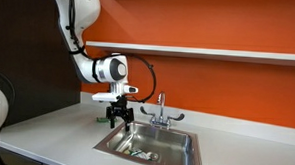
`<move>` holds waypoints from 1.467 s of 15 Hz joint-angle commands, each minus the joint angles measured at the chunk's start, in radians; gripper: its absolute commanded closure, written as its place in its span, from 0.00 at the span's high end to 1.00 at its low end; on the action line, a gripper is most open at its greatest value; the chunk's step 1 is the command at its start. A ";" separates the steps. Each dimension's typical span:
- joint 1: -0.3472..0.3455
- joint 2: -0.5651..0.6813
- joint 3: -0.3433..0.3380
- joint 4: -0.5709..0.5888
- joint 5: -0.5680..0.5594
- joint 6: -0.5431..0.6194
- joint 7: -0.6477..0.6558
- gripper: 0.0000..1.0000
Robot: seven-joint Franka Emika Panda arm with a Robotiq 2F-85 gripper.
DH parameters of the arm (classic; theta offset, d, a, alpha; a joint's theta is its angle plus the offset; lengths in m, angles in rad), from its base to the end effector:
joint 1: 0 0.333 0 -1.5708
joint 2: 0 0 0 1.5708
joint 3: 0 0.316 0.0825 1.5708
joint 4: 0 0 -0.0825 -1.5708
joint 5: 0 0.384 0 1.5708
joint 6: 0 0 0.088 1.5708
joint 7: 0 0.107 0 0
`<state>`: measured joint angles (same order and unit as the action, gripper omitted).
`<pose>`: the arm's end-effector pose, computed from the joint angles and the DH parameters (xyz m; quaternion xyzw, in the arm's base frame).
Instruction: Take the bag of lays out of the sink and place them on the counter to the left of the sink
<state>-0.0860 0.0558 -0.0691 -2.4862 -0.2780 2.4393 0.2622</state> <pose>0.4558 -0.0720 0.2581 0.9903 -0.0971 -0.0463 0.0885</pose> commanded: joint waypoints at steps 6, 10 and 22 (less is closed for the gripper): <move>0.002 0.233 -0.044 0.160 0.053 0.067 -0.045 1.00; 0.006 0.306 -0.062 0.214 0.064 0.073 -0.042 1.00; 0.021 0.306 -0.073 0.205 0.060 0.070 -0.034 1.00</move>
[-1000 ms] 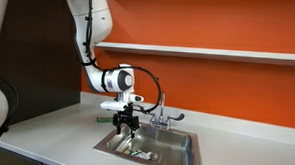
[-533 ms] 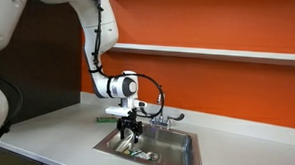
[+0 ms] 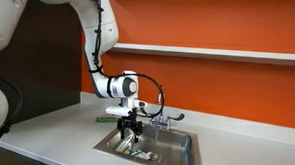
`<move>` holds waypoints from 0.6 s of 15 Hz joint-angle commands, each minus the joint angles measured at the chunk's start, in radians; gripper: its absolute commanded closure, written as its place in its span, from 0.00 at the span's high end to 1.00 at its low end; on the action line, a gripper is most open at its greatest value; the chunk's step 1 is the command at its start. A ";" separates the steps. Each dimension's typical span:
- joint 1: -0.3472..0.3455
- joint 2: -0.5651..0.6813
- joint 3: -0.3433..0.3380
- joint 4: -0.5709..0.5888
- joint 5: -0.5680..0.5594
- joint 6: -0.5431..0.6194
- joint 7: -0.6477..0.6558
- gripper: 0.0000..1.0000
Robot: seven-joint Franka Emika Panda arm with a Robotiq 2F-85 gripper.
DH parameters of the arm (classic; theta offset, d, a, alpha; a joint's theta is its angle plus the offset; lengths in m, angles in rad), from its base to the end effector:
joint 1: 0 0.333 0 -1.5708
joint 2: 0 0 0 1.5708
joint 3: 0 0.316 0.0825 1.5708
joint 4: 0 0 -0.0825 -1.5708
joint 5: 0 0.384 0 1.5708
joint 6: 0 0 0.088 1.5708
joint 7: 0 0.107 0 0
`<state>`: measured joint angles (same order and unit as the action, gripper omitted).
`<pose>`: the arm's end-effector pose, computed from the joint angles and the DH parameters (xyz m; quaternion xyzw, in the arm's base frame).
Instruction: Take the bag of lays out of the sink and place them on the counter to the left of the sink
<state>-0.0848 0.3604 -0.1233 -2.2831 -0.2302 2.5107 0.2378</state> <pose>0.5066 -0.1075 0.1852 0.9868 -0.1218 -0.0652 0.0843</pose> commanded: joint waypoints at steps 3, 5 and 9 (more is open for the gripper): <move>0.015 0.023 -0.023 0.014 0.019 0.002 -0.015 1.00; 0.013 0.038 -0.023 0.020 0.027 0.004 -0.019 1.00; 0.011 0.072 -0.016 0.031 0.050 0.009 -0.030 1.00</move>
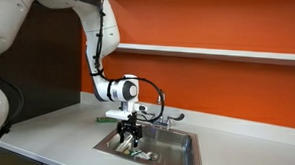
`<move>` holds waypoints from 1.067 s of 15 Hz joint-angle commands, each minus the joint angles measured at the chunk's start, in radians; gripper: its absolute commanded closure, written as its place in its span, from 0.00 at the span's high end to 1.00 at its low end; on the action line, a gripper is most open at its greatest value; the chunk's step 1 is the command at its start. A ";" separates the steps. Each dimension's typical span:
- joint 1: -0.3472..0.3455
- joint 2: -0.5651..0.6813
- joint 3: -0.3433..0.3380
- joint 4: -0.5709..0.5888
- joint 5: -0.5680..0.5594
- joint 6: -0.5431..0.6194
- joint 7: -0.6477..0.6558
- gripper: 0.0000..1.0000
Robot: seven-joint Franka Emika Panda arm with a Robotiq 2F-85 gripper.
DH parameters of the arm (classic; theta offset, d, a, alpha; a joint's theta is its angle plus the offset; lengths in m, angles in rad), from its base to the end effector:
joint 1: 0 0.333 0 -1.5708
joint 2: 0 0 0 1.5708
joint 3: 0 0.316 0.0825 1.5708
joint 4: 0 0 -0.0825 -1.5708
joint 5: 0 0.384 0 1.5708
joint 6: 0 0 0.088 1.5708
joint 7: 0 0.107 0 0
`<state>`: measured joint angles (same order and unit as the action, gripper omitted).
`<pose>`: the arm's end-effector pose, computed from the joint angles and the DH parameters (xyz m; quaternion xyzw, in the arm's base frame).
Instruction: Take the bag of lays out of the sink and place them on the counter to the left of the sink
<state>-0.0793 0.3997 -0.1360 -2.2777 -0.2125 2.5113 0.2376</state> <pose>0.5020 -0.1114 0.1672 0.9845 -0.1308 -0.0819 0.0828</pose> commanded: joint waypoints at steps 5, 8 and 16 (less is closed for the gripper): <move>0.007 0.081 -0.001 0.053 0.065 0.009 -0.032 1.00; 0.003 0.109 -0.003 0.072 0.081 0.014 -0.033 1.00; -0.023 0.180 -0.015 0.145 0.136 0.029 -0.046 1.00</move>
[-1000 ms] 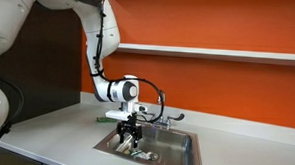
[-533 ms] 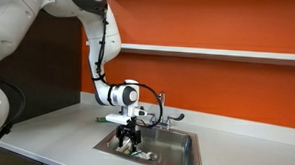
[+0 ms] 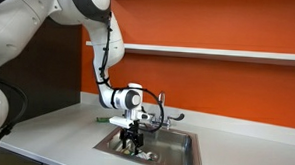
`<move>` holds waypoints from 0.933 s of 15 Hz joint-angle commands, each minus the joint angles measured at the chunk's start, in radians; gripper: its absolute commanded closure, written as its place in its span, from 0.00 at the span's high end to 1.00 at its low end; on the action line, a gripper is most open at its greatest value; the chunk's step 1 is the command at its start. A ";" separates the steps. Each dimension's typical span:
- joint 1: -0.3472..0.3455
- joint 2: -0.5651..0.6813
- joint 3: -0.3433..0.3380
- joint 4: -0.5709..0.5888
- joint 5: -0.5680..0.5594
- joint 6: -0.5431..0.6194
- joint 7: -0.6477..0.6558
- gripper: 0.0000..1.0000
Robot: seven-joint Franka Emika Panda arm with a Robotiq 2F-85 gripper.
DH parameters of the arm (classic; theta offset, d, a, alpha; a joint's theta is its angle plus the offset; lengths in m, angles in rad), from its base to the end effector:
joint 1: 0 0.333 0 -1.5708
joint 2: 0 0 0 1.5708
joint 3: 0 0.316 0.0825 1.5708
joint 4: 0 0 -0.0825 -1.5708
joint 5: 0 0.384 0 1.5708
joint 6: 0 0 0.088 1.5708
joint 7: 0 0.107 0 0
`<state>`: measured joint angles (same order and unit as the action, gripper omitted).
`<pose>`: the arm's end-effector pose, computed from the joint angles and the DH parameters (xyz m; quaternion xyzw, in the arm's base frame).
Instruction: Take the bag of lays out of the sink and place them on the counter to the left of the sink
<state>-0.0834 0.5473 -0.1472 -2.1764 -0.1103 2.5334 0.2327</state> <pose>0.5185 -0.1253 0.1238 0.9780 -0.1743 -0.0935 0.0662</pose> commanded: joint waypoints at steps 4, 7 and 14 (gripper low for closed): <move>-0.030 0.063 -0.011 0.080 0.052 0.005 -0.042 1.00; -0.037 0.082 -0.010 0.103 0.067 0.003 -0.046 1.00; -0.045 0.119 -0.007 0.139 0.087 0.000 -0.050 1.00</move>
<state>-0.1121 0.6459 -0.1602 -2.0674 -0.0530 2.5364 0.2220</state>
